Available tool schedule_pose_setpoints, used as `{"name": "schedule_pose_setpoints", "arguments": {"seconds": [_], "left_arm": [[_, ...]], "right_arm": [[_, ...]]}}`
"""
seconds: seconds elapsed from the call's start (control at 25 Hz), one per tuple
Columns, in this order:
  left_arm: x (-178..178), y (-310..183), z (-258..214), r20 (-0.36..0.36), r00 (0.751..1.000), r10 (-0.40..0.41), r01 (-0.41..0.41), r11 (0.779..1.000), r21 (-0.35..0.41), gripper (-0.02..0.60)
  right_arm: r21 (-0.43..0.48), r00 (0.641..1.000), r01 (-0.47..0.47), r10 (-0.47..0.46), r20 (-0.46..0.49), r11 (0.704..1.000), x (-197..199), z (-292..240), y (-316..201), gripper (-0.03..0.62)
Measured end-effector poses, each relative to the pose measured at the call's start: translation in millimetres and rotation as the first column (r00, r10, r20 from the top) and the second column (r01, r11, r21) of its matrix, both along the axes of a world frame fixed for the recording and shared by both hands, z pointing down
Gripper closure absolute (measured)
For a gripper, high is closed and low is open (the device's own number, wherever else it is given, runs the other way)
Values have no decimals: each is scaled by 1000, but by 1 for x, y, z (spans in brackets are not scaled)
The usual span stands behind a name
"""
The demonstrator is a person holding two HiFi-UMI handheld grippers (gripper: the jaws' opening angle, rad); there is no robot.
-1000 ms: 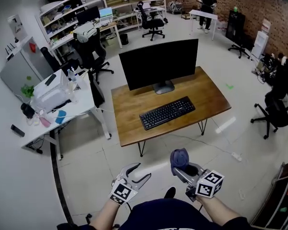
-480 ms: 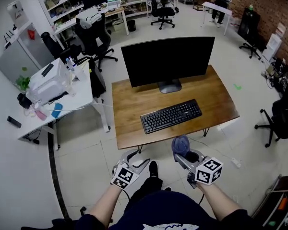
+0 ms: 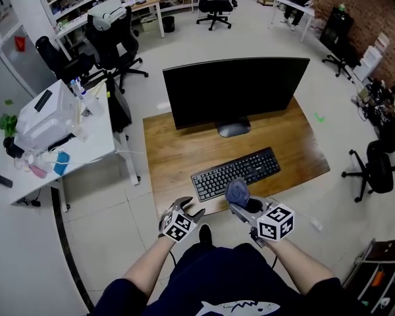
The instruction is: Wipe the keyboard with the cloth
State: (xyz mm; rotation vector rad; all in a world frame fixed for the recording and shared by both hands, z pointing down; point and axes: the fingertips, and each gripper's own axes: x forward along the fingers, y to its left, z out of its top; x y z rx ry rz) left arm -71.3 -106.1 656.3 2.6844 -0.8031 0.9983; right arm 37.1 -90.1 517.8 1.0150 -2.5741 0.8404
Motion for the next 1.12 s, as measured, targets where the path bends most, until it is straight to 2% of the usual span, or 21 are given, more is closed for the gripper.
{"name": "schedule_pose_setpoints", "arguments": {"seconds": [0.2,0.28,0.36,0.44,0.52,0.6,0.68,0.8,1.12], "left_arm": [[-5,-24,42,47,999,11,-7,996,-91,333],[-2,-28,59,72,997,22,-14,993,-120,333],[-1,-33,72,97,995,25,-11,990,-141,331],[-1,-35,82,115,993,14,4,988,-156,331],[0,-34,89,128,992,13,8,986,-166,331],[2,-31,98,142,989,25,1,984,-179,331],[2,-26,107,158,987,33,-1,981,-196,331],[2,-22,114,158,987,15,21,974,-224,331],[-1,-22,117,180,984,-8,49,973,-225,333]], "right_arm": [[-44,992,70,-75,-99,997,-32,39,-49,457],[-56,976,121,-129,-174,991,-41,62,-70,457],[-69,945,175,-187,-267,982,-50,86,-91,457],[-79,894,247,-259,-367,966,-61,109,-108,456],[-85,824,344,-344,-451,935,-77,129,-117,457],[-94,737,457,-435,-517,885,-95,150,-120,457],[-113,639,558,-513,-574,822,-111,169,-119,457],[-141,520,645,-567,-639,751,-126,194,-117,457],[-171,352,772,-635,-688,613,-141,232,-115,457]]}}
